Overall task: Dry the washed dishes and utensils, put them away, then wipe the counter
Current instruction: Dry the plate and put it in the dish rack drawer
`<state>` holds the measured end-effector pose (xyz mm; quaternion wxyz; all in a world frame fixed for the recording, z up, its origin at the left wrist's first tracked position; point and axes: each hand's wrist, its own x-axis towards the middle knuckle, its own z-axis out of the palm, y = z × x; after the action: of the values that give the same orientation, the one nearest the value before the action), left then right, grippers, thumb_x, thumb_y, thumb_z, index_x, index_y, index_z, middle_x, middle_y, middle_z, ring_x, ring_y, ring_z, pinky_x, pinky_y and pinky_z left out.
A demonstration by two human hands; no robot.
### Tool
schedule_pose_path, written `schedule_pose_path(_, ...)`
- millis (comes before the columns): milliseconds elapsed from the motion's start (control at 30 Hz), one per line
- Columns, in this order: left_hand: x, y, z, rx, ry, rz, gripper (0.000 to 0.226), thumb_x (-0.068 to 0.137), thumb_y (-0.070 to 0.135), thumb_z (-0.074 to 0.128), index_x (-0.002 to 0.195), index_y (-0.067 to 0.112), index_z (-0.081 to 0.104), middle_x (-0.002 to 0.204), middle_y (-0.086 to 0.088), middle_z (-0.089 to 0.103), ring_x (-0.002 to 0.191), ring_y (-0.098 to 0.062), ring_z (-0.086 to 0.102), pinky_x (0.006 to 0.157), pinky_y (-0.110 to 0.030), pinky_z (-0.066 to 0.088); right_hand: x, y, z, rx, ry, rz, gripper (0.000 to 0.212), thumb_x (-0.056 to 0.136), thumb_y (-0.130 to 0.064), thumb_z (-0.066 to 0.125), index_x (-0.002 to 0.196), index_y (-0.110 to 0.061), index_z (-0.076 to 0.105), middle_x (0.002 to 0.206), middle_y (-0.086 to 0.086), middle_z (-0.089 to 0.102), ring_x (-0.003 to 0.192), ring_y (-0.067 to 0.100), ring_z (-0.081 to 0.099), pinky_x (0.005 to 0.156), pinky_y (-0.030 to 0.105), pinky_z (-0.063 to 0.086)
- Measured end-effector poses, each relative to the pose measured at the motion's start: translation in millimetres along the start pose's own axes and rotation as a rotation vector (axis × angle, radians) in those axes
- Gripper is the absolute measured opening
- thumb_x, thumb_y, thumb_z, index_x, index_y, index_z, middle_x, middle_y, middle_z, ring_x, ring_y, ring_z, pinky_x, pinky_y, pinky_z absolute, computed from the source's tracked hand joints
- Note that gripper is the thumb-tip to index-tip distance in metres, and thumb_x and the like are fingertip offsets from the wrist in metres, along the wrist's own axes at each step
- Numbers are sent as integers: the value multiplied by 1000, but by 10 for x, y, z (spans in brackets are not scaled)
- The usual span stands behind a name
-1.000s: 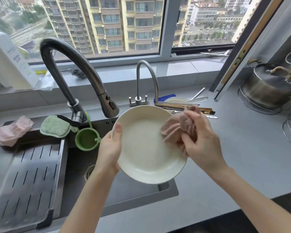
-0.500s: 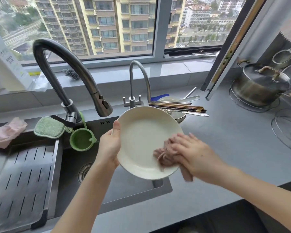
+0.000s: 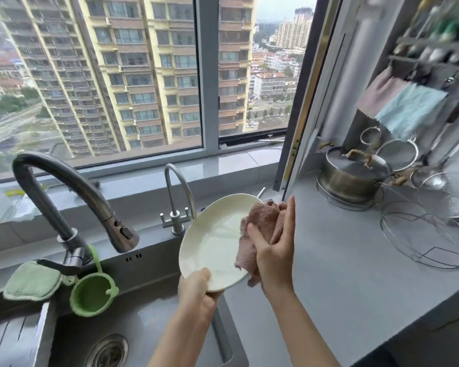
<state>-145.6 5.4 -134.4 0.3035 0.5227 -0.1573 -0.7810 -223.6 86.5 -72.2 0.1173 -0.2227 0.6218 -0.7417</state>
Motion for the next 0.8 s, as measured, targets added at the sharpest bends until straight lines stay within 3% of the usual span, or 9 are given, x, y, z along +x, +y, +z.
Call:
schedule_pose_path(100, 15, -96, -76, -2, 21, -11, 50, 92, -13, 36, 139, 5, 37, 122, -20, 55, 104, -40, 56, 36, -43, 50, 126, 107, -54, 69, 35, 179, 87, 70, -3, 69, 130, -58, 39, 137, -16, 49, 116, 12, 58, 98, 45, 50)
schedule_pose_path(167, 3, -144, -112, 29, 55, 13, 51, 92, -13, 35, 139, 6, 37, 124, -19, 55, 104, -39, 56, 45, -45, 54, 160, 159, -111, 142, 52, 359, 83, 74, 12, 61, 134, -42, 43, 126, -4, 58, 90, 15, 67, 82, 39, 57)
schedule_pose_path(267, -88, -168, -186, 161, 79, 104, 48, 91, -14, 36, 131, 12, 44, 118, -16, 56, 96, -38, 59, 65, -46, 53, 232, 188, -275, 193, 14, 533, 72, 77, 22, 50, 129, -28, 47, 88, 7, 65, 63, 26, 64, 58, 35, 56)
schedule_pose_path(333, -161, -146, -231, 295, 45, 176, 41, 90, -12, 40, 122, 13, 48, 110, -15, 59, 88, -34, 59, 67, -41, 53, 342, 186, -470, 145, -69, 608, 67, 78, 22, 48, 127, -24, 47, 86, 9, 62, 55, 22, 64, 48, 30, 54)
schedule_pose_path(400, -252, -64, -211, 438, -26, 256, 35, 85, -11, 45, 113, 7, 53, 99, -14, 64, 83, -33, 62, 67, -38, 53, 482, 209, -663, 26, -220, 625, 65, 76, 22, 51, 129, -16, 50, 99, 14, 62, 61, 23, 65, 47, 29, 54)
schedule_pose_path(500, -403, 75, -38, 676, -163, 340, 30, 77, -6, 52, 98, 14, 60, 82, -8, 68, 67, -21, 65, 54, -30, 55, 734, 216, -909, -53, -455, 576, 66, 73, 21, 55, 128, -15, 54, 96, 13, 63, 67, 24, 62, 51, 30, 54)
schedule_pose_path(667, -570, 97, 357, 1043, -375, 312, 37, 63, 12, 54, 98, 17, 66, 91, -14, 71, 74, -25, 67, 74, -45, 56, 1126, 101, -1220, -161, -860, 482, 63, 61, 10, 68, 113, -25, 63, 91, 0, 69, 79, 14, 66, 67, 26, 55)
schedule_pose_path(800, -642, -7, 725, 1125, -442, 403, 32, 76, 3, 54, 86, 29, 69, 84, -6, 71, 73, -21, 66, 74, -42, 56, 1366, 97, -1420, -187, -927, 455, 54, 74, 20, 65, 108, -22, 63, 88, -1, 70, 80, 11, 66, 70, 23, 54)
